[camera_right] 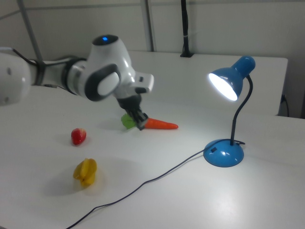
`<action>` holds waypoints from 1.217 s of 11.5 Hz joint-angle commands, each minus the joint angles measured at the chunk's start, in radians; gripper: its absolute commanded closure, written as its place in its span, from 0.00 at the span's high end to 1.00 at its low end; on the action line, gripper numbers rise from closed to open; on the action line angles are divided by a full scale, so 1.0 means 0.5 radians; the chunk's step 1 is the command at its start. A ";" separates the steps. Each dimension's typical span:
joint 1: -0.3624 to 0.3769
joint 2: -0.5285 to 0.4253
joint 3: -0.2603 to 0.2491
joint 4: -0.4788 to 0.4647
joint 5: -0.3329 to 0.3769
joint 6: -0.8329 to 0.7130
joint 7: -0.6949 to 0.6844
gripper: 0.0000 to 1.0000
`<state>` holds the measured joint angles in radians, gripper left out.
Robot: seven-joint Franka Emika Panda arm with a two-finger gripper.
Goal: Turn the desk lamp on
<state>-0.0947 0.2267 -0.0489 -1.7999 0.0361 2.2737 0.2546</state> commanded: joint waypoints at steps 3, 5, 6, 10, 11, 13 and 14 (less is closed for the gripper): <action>0.330 -0.517 -0.010 -0.128 0.062 -0.837 -0.116 0.14; 0.364 -0.655 -0.010 -0.119 0.146 -1.119 -0.339 0.21; 0.352 -0.701 -0.013 -0.103 0.149 -1.212 -0.432 0.29; 0.300 -0.730 -0.049 0.093 0.146 -1.467 -0.479 1.00; 0.285 -0.717 -0.080 0.145 0.143 -1.473 -0.460 1.00; 0.196 -0.693 -0.083 0.231 0.115 -1.544 -0.484 1.00; 0.177 -0.662 -0.083 0.259 0.112 -1.544 -0.485 1.00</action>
<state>0.0242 -0.1402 -0.0866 -1.7300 0.0893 1.5431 0.0404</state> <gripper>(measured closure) 0.000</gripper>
